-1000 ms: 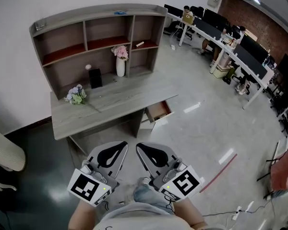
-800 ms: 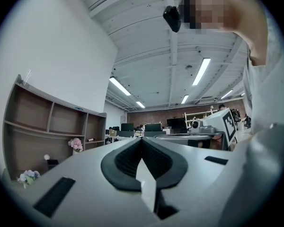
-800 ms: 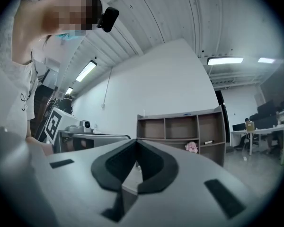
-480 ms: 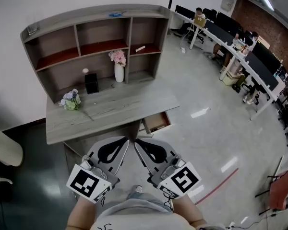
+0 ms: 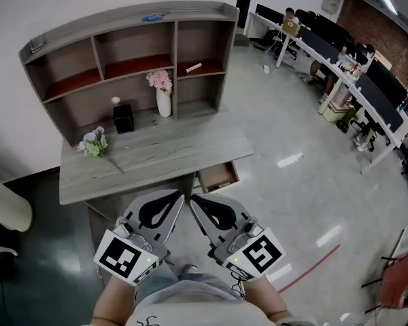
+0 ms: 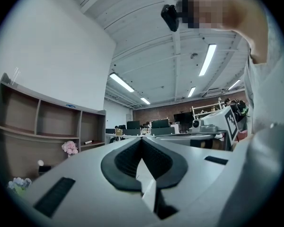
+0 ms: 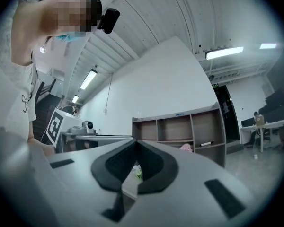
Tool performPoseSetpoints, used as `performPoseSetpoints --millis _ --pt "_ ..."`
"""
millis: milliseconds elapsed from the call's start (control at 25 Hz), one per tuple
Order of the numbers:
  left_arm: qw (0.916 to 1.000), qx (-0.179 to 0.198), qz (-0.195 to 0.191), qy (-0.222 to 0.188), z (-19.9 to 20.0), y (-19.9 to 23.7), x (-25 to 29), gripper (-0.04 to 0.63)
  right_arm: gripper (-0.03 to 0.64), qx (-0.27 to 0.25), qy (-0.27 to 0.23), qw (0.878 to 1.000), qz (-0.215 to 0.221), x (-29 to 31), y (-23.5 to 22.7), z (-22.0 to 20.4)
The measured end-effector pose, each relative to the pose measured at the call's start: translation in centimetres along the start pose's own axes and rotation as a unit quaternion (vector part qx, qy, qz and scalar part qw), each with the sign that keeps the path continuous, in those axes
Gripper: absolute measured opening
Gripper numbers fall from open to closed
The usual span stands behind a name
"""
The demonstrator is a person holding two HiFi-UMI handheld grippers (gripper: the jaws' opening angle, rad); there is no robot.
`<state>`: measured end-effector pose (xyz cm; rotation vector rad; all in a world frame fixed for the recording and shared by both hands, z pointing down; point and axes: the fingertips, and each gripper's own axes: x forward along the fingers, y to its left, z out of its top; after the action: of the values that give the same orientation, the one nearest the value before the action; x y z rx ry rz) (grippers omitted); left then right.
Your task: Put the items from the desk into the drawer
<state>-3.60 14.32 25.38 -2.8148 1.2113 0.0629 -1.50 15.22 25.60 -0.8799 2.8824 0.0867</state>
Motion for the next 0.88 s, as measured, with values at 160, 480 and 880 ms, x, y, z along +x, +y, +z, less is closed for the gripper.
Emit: performPoseSetpoints --millis 160,480,880 --pt "1.0000 0.000 0.000 0.003 -0.2 0.4 1.0 0.008 0.008 0.008 -0.002 1.000 -0.007 -0.1 -1.2 -0.3" --pt "0.9996 -0.016 -0.023 -0.003 -0.9 2.7 3.6 0.008 0.008 0.008 0.008 0.999 -0.038 1.1 -4.0 -1.1" --pt "0.9989 -0.025 -0.039 -0.007 -1.4 10.0 7.1 0.008 0.008 0.002 0.010 0.998 -0.058 7.7 -8.5 -1.7"
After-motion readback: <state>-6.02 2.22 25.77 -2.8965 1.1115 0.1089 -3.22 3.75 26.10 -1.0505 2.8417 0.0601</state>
